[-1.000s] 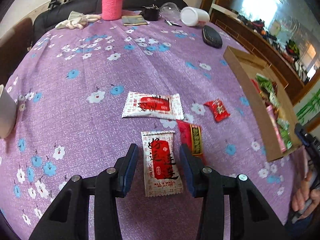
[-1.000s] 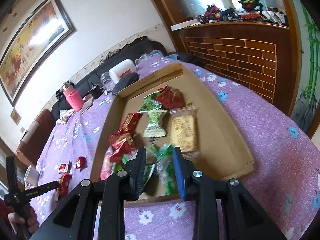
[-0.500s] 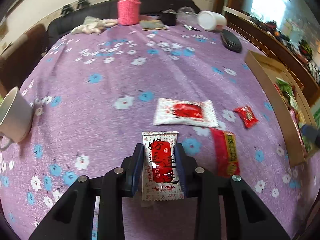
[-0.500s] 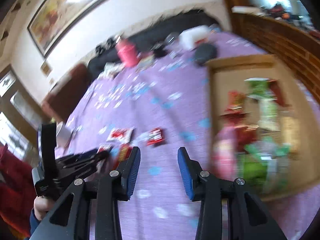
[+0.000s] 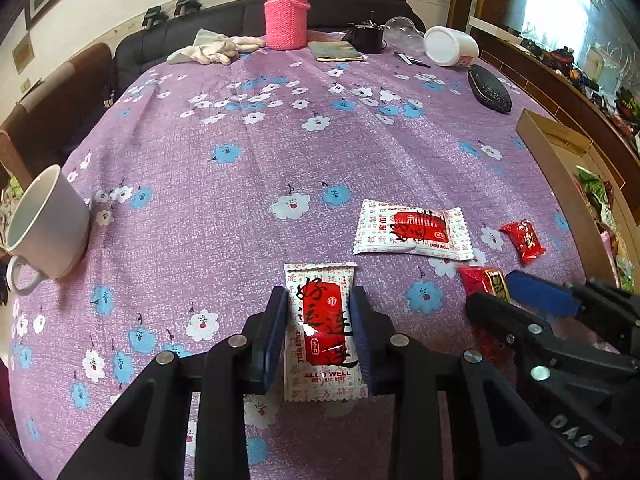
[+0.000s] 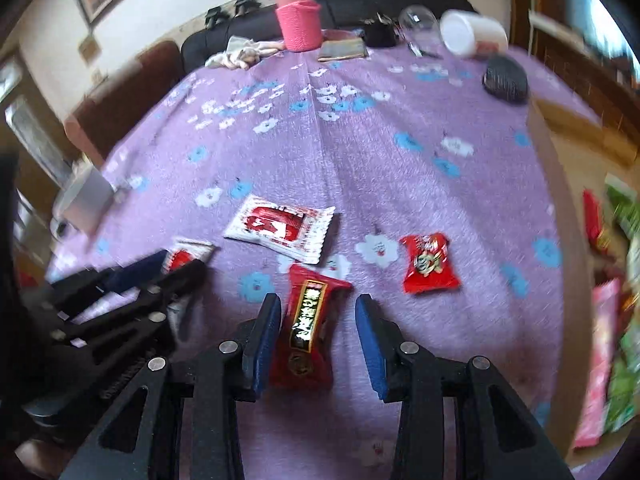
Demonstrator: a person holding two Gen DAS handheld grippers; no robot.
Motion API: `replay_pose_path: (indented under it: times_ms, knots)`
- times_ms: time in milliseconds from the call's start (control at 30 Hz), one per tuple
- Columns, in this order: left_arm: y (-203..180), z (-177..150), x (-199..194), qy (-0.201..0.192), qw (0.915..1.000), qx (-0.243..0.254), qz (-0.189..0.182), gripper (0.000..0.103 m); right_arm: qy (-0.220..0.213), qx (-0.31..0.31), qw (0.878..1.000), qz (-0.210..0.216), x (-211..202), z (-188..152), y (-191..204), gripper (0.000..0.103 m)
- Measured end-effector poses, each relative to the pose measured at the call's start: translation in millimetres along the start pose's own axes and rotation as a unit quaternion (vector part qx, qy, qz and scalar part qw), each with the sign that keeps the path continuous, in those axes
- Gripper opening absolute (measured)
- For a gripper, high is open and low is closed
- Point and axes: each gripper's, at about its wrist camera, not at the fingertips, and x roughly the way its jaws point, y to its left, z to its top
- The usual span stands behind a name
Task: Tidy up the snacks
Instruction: 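Grasp the red gold-labelled candy with the right tool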
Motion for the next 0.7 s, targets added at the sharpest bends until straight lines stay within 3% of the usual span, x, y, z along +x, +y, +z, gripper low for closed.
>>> replay_pose_path:
  times_ms: [133,333,700]
  knots:
    - [-8.7,-2.0,-0.1,-0.005,0.9999,0.015,-0.006,0.031,-0.007,0.001,1.000,0.014,-3.7,-2.3,-12.3,0.019]
    - [-25.1,-6.1,-0.8,-0.014,0.9988,0.039,-0.025,0.031,-0.043,0.059,0.996,0.055,-12.4,-2.6,-44.4,0.019]
    - [-31.9,-5.6,-1.3,-0.018,0.9968,0.033,-0.070,0.030,-0.074,0.073,0.991,0.080,-27.3,-2.7,-49.7,0.019]
